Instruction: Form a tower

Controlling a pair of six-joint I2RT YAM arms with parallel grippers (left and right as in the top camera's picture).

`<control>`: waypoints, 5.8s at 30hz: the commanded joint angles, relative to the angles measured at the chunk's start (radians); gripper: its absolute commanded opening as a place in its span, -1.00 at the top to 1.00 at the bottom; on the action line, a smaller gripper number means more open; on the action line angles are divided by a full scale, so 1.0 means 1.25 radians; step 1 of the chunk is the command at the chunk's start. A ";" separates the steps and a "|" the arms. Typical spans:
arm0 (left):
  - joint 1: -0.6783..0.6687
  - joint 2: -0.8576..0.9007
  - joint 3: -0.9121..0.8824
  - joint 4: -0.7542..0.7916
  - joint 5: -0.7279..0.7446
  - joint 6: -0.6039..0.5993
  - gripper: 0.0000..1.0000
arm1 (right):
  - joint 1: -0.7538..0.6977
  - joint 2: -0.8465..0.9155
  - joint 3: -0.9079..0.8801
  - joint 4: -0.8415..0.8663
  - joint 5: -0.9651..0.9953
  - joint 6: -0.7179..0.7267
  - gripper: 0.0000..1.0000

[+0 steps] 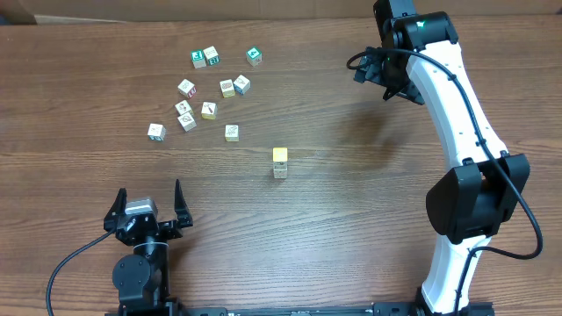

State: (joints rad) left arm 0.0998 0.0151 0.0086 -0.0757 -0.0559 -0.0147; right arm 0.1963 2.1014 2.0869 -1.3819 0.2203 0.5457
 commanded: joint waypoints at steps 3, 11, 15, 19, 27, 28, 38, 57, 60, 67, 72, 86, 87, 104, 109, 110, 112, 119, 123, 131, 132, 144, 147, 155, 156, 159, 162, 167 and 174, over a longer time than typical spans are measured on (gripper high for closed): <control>-0.002 -0.008 -0.003 0.002 0.001 0.018 -0.99 | -0.005 -0.017 0.006 0.016 0.021 -0.005 -1.00; -0.002 -0.008 -0.003 0.002 0.001 0.018 -0.99 | -0.001 -0.088 0.006 0.125 -0.061 -0.110 -1.00; -0.002 -0.008 -0.003 0.002 0.001 0.018 -0.99 | -0.001 -0.135 0.005 0.146 -0.082 -0.160 -1.00; -0.002 -0.008 -0.003 0.002 0.001 0.018 -0.99 | -0.001 -0.186 0.005 0.150 -0.082 -0.208 -1.00; -0.002 -0.008 -0.003 0.002 0.001 0.018 -0.99 | -0.001 -0.270 -0.020 0.176 -0.082 -0.235 -1.00; -0.002 -0.008 -0.003 0.002 0.001 0.018 -0.99 | -0.001 -0.283 -0.039 0.193 -0.082 -0.235 -1.00; -0.002 -0.008 -0.003 0.002 0.001 0.018 -0.99 | -0.009 -0.523 -0.488 0.520 -0.088 -0.251 -1.00; -0.002 -0.008 -0.003 0.002 0.001 0.018 -0.99 | -0.069 -0.823 -0.907 0.706 -0.146 -0.368 -1.00; -0.002 -0.008 -0.003 0.002 0.001 0.018 -0.99 | -0.104 -0.884 -1.003 0.853 -0.222 -0.383 -1.00; -0.002 -0.008 -0.003 0.002 0.001 0.018 -0.99 | -0.187 -1.038 -1.251 1.213 -0.376 -0.423 -1.00; -0.002 -0.008 -0.003 0.002 0.001 0.018 -0.99 | -0.190 -1.144 -1.391 1.381 -0.369 -0.432 -1.00; -0.002 -0.008 -0.003 0.002 0.001 0.018 -0.99 | -0.203 -1.326 -1.496 1.496 -0.365 -0.443 -1.00; -0.002 -0.008 -0.003 0.002 0.001 0.018 -0.99 | -0.203 -1.336 -1.496 1.479 -0.366 -0.443 -1.00; -0.002 -0.008 -0.003 0.002 0.001 0.018 -0.99 | -0.203 -1.467 -1.498 1.309 -0.354 -0.465 -1.00; -0.002 -0.008 -0.003 0.002 0.001 0.018 -0.99 | -0.203 -1.487 -1.522 1.316 -0.354 -0.464 -1.00; -0.002 -0.008 -0.003 0.002 0.001 0.018 -0.99 | -0.203 -1.502 -1.535 1.324 -0.354 -0.464 -1.00; -0.002 -0.008 -0.003 0.002 0.001 0.018 -0.99 | -0.203 -1.532 -1.566 1.353 -0.354 -0.464 -1.00; -0.002 -0.008 -0.003 0.002 0.001 0.018 -0.99 | -0.202 -1.606 -1.663 1.472 -0.349 -0.456 -1.00; -0.002 -0.008 -0.003 0.002 0.001 0.018 -0.99 | -0.201 -1.630 -1.663 1.401 -0.351 -0.456 -1.00; -0.002 -0.008 -0.003 0.002 0.001 0.018 -0.99 | -0.198 -1.679 -1.663 1.170 -0.351 -0.456 -1.00; -0.002 -0.008 -0.003 0.002 0.001 0.018 -0.99 | -0.198 -1.679 -1.663 1.143 -0.351 -0.456 -1.00; -0.002 -0.008 -0.003 0.002 0.001 0.018 -0.99 | -0.197 -1.679 -1.663 1.053 -0.351 -0.455 -1.00; -0.002 -0.008 -0.003 0.002 0.001 0.018 -0.99 | -0.197 -1.679 -1.663 1.053 -0.351 -0.456 -1.00; -0.002 -0.008 -0.003 0.002 0.001 0.018 -0.99 | -0.197 -1.679 -1.663 1.053 -0.351 -0.456 -1.00; -0.002 -0.008 -0.003 0.002 0.001 0.018 -0.99 | -0.197 -1.679 -1.663 1.053 -0.351 -0.456 -1.00; -0.002 -0.008 -0.003 0.002 0.001 0.018 -0.99 | -0.197 -1.679 -1.663 1.053 -0.351 -0.456 -1.00; -0.002 -0.008 -0.003 0.002 0.001 0.018 -0.99 | -0.197 -1.679 -1.663 1.053 -0.351 -0.456 -1.00; -0.002 -0.008 -0.003 0.002 0.001 0.018 -0.99 | -0.197 -1.679 -1.663 1.053 -0.351 -0.456 -1.00; -0.002 -0.008 -0.003 0.002 0.001 0.018 -0.99 | -0.197 -1.679 -1.663 1.053 -0.351 -0.456 -1.00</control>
State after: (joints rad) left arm 0.0998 0.0151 0.0086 -0.0757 -0.0559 -0.0147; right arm -0.0521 0.0128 0.0185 -0.0708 -0.2283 -0.0257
